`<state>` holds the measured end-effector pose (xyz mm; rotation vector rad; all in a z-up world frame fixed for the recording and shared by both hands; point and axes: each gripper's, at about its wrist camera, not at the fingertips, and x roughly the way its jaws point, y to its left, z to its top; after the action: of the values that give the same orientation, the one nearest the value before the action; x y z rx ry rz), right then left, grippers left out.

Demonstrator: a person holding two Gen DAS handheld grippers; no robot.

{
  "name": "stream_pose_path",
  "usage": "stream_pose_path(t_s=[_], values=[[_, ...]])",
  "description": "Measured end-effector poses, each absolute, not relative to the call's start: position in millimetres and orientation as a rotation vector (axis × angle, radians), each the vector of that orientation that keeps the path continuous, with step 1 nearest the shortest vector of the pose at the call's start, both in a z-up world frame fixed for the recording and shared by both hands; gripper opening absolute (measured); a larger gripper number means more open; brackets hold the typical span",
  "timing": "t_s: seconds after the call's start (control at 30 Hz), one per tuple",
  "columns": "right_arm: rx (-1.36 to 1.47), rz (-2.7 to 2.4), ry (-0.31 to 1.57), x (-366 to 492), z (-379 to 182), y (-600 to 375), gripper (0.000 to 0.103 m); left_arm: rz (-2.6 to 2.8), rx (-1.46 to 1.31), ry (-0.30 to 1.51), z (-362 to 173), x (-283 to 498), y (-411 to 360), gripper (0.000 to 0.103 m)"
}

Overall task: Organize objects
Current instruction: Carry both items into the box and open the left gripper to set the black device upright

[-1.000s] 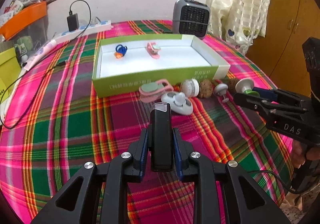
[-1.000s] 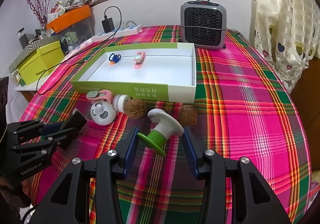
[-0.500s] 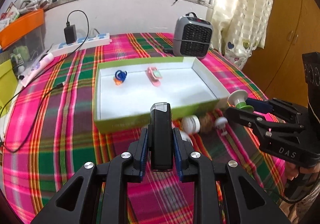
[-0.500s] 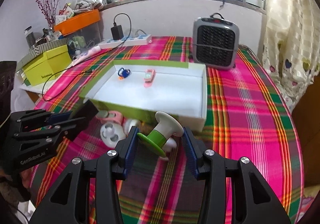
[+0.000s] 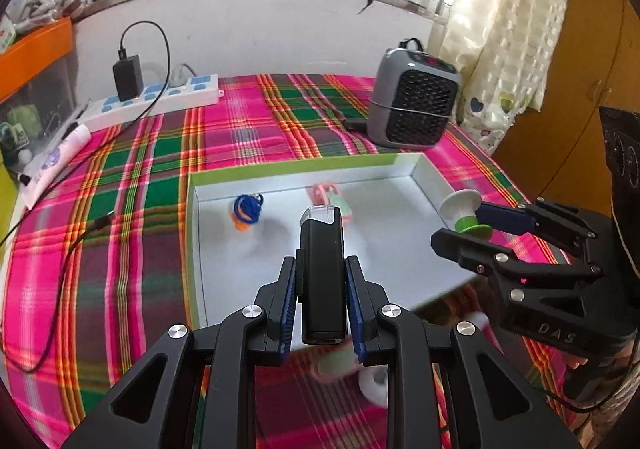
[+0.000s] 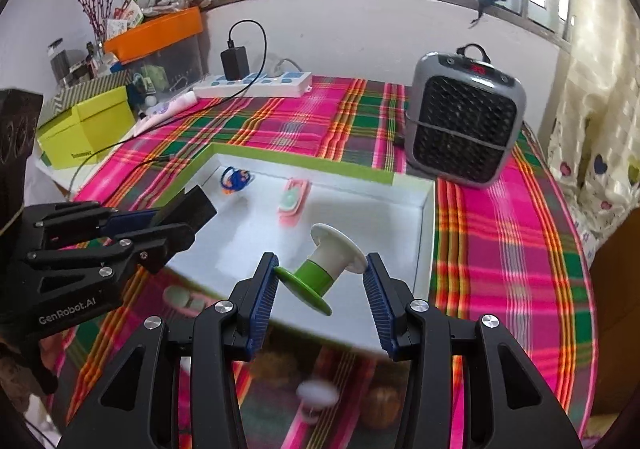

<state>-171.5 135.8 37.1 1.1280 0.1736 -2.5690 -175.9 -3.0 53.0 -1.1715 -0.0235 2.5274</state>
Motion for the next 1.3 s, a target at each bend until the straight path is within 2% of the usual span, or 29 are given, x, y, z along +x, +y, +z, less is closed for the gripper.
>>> stream_pose_path(t_s=[0.5,1.3], values=[[1.252,-2.522,0.258,-237,15,130,0.045,2.494,-1.259,-0.014,27,-237,6,0.021],[1.325,-2.511,0.308,-263,-5,122,0.045,2.470,-1.291,0.010,10,-260,11,0.021]])
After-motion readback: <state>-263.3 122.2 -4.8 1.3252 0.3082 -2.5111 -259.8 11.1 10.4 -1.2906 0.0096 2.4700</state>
